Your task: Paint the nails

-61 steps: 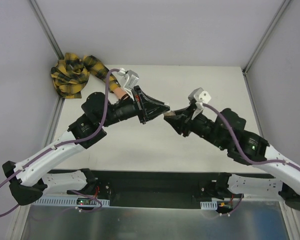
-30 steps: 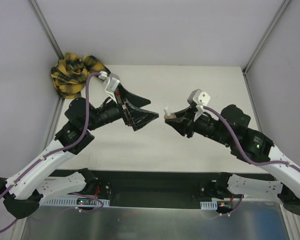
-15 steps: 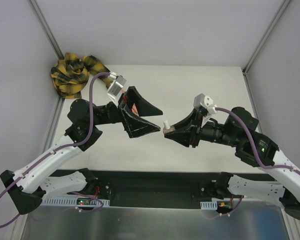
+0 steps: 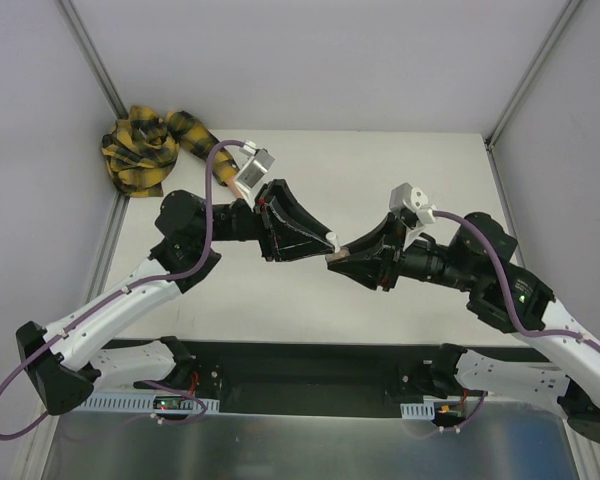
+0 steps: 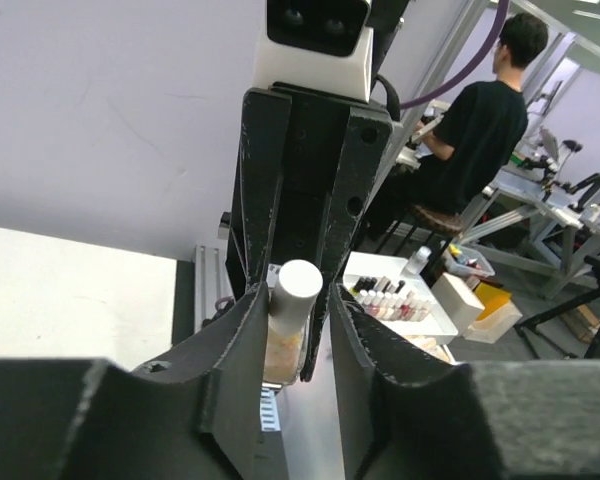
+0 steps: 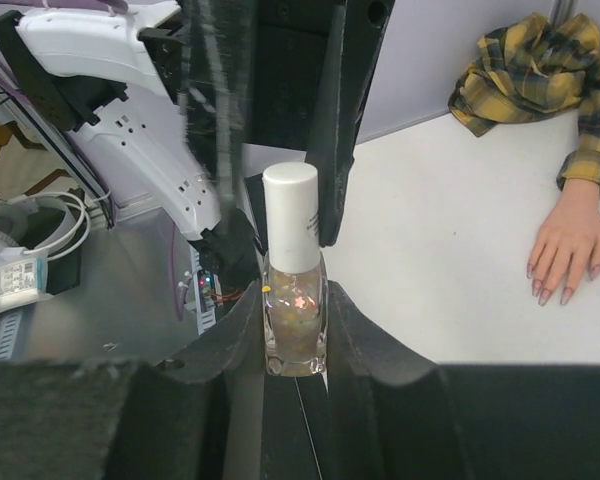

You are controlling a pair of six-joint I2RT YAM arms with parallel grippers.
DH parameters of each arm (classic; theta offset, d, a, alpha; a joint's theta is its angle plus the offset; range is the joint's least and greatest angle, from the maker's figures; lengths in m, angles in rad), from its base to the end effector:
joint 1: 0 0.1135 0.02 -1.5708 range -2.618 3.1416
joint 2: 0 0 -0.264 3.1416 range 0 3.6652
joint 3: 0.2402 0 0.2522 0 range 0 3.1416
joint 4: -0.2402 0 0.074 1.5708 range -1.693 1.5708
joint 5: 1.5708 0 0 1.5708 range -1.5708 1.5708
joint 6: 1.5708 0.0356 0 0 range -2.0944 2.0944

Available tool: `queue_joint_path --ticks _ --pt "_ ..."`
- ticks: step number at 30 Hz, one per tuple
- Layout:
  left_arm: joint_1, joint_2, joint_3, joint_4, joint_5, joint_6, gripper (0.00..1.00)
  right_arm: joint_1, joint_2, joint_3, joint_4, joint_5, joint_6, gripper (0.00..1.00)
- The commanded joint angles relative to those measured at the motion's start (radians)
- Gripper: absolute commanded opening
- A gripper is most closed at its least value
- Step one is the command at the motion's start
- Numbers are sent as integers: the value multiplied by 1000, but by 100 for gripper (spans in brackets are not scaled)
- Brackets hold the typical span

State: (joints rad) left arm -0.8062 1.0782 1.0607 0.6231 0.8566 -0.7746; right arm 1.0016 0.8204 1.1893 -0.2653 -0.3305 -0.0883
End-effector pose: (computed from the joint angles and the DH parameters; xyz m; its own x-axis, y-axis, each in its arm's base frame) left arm 0.1337 -0.1782 0.4572 -0.3498 -0.2972 -0.8885 0.9208 -0.2837 -0.2676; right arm 0.0732 0.1359 0.4620 0.1411 0.0658 -0.9878 -0.9620 0.2447 -0.1211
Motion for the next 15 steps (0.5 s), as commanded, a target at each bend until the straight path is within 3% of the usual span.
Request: queue_joint_path --ticks 1,2,4,9,10,12,13,15 --pt "-10 -14 53 63 7 40 24 -8 2 3 72 10 1 0" --pt "-11 -14 56 49 1 53 20 -9 5 3 71 21 -2 0" --pt "-22 -15 68 -26 -36 115 1 -9 14 9 64 57 -19 0" --pt "-62 -14 114 -230 -197 302 0 6 66 53 20 221 -73 0" --pt "-94 -20 120 -273 -344 336 0 62 83 93 -24 460 -123 0" --pt "-132 -21 139 -394 -533 409 0 152 157 130 -40 784 -191 0" --pt "-161 -12 143 -425 -715 414 0 214 183 160 -25 1047 -271 0" --pt "-162 12 191 -566 -890 338 0 229 262 184 -12 1152 -310 0"
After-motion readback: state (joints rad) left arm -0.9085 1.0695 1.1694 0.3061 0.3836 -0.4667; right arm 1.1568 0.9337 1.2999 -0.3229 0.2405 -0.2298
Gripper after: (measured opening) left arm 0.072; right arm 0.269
